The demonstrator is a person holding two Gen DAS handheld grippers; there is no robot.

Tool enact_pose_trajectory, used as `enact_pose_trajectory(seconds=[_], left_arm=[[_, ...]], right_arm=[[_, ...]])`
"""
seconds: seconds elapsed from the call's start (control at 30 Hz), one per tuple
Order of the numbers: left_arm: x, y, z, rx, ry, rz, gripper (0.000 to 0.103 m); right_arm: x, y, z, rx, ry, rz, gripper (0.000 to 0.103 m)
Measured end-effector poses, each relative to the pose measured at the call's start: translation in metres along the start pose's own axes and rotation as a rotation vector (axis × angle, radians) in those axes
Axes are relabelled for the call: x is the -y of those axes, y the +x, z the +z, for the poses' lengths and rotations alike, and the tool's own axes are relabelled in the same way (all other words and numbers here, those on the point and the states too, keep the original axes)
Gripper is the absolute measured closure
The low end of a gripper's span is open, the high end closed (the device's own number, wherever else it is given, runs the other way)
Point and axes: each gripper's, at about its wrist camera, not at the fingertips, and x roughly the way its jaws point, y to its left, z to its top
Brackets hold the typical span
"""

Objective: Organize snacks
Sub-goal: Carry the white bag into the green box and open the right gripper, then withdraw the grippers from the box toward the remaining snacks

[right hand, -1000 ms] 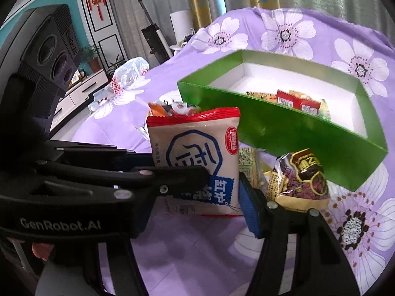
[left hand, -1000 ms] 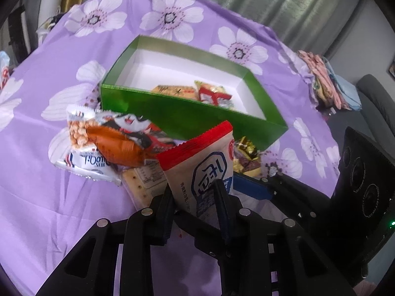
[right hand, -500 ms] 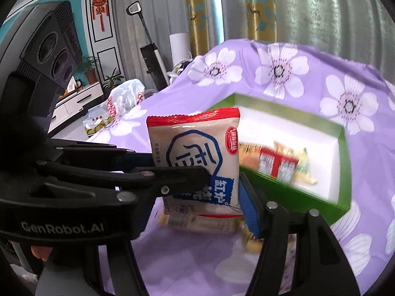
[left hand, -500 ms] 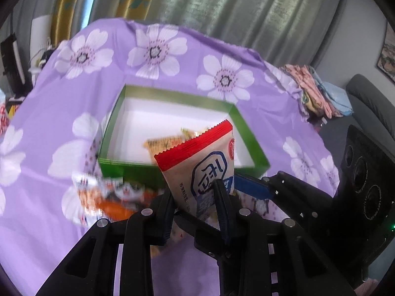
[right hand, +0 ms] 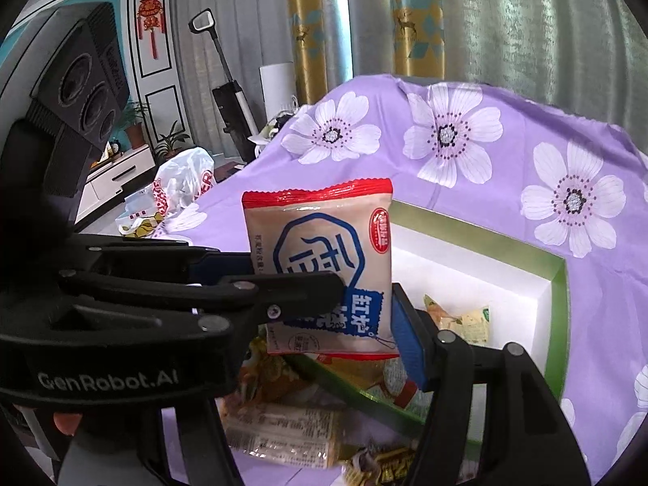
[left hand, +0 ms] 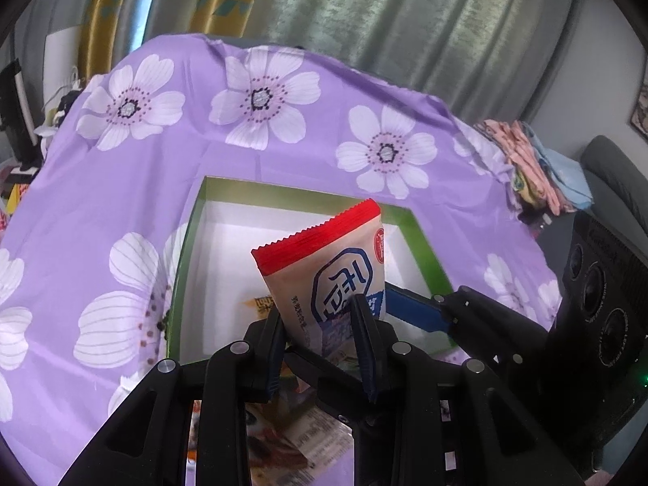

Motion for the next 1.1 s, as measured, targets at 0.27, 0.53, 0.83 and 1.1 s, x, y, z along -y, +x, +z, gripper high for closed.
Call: enact_pose_trajectory(seconds=[0.27,0.53,0.83,1.1], left_arm=[[-0.006,0.015,0.002,-0.020,-0.014,0.028,0.072],[-0.002,0.003,0.001,0.018,0.009,0.083,0.026],[0.011,-0.021,-0.003,0.066,0.061,0.157,0.009],[0.028,-0.043,-0.013,0.104,0.107,0.173,0.001]], right_arm=[[0.005,0.018,-0.002,-0.052,0.036,0.003,0.035],[0.012,0.010,-0.010,-0.062,0.060,-0.037,0.026],[0.015,-0.025,-0.017,-0.025,0.096,-0.083,0.018],[0.009,-0.065,-0.026,0.018,0.114,-0.141,0.003]])
